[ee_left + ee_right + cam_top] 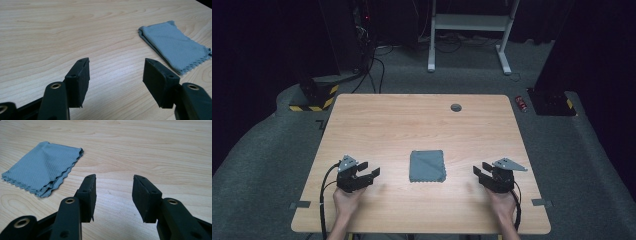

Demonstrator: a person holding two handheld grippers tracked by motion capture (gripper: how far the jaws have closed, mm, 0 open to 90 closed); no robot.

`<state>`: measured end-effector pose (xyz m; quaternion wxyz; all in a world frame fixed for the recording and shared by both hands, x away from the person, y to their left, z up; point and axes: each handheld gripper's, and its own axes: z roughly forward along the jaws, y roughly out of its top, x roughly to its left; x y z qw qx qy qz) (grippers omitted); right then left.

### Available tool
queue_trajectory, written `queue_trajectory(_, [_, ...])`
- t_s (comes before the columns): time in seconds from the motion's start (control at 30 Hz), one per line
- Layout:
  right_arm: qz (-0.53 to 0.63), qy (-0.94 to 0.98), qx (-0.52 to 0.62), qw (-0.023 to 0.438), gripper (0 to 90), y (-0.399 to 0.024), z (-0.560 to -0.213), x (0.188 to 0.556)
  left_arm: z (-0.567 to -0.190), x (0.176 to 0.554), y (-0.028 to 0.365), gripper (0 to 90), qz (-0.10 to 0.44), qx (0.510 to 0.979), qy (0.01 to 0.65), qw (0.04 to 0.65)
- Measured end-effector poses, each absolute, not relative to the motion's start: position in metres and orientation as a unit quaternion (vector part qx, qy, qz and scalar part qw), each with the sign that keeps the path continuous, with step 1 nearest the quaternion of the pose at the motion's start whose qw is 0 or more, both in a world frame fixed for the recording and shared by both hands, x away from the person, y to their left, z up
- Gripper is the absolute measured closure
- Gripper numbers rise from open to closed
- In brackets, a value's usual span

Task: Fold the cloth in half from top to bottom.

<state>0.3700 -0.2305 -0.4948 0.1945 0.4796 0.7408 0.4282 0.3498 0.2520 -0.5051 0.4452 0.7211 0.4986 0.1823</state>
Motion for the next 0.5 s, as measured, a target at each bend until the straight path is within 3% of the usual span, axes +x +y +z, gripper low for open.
queue_trajectory(0.5, [0.403, 0.745, 0.489, 0.207, 53.9, -0.240, -0.504, 0.364, -0.515, 0.344, 0.269, 38.8, 0.196, 0.712, 0.523, 0.426])
